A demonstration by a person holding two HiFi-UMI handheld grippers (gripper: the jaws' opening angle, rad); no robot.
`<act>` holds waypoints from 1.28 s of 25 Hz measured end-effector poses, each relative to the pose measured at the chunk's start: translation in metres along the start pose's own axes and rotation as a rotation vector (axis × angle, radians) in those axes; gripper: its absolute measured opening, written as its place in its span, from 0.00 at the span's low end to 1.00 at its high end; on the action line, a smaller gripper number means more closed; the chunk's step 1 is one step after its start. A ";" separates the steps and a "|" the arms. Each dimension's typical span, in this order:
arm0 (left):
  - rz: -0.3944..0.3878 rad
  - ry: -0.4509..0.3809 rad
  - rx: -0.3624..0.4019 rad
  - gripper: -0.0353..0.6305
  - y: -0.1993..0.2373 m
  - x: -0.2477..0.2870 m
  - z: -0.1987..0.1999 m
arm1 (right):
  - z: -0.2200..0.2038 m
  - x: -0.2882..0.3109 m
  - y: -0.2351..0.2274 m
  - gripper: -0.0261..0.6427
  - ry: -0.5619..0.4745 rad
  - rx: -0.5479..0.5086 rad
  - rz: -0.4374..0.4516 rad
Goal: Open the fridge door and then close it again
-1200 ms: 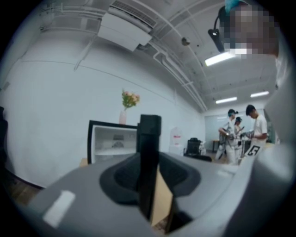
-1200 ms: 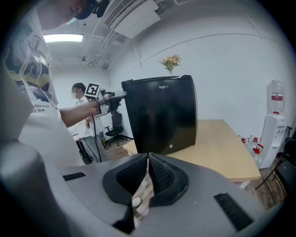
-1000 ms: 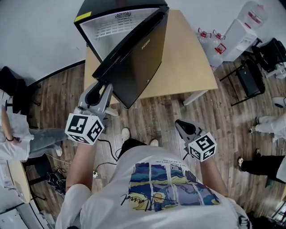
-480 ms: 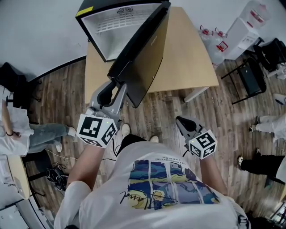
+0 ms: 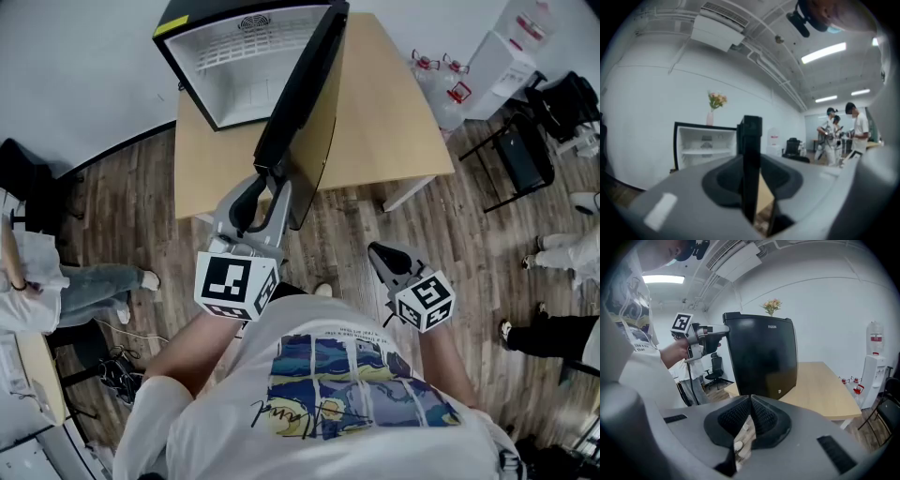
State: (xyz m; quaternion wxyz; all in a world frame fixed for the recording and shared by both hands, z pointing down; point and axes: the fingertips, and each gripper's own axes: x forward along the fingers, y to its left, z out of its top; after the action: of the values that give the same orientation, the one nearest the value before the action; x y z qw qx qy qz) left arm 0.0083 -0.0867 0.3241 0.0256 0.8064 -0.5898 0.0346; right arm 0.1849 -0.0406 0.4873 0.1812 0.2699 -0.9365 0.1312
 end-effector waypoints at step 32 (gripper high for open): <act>-0.172 0.019 -0.032 0.20 -0.121 0.037 0.008 | -0.006 -0.032 0.002 0.07 -0.022 0.023 -0.090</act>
State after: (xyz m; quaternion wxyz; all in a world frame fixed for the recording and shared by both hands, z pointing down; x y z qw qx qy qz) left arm 0.1346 -0.0859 0.3192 0.0472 0.8531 -0.5187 0.0306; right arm 0.2106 -0.0226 0.4798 0.1734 0.3151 -0.9239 0.1305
